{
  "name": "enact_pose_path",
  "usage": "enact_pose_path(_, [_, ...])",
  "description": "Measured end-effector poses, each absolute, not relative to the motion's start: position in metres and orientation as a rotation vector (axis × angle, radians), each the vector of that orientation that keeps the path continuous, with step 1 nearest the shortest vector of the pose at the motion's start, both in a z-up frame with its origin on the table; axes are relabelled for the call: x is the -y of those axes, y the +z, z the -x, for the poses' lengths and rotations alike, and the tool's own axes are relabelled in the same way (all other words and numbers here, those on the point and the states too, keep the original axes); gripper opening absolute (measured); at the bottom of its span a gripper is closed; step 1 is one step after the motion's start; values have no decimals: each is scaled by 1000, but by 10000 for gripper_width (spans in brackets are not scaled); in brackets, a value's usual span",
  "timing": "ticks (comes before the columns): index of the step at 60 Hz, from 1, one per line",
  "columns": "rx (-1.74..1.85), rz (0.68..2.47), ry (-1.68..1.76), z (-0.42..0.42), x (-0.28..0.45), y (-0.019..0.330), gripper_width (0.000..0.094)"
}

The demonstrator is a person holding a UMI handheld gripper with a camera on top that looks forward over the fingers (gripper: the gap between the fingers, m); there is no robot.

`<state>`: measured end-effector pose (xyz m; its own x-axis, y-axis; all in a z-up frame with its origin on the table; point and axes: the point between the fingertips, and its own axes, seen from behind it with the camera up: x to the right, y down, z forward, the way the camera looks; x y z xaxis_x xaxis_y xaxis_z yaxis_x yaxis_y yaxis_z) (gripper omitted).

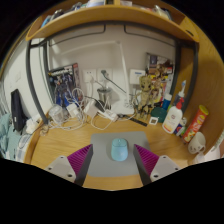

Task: Arrange mouse

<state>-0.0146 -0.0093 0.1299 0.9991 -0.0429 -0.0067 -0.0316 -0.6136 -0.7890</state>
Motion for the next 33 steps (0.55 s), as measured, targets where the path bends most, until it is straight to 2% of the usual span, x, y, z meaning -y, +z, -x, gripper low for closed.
enact_pose_path(14, [-36,2194,-56,39,81,188,810])
enact_pose_path(33, [-30,2202,-89,66,144,200,810])
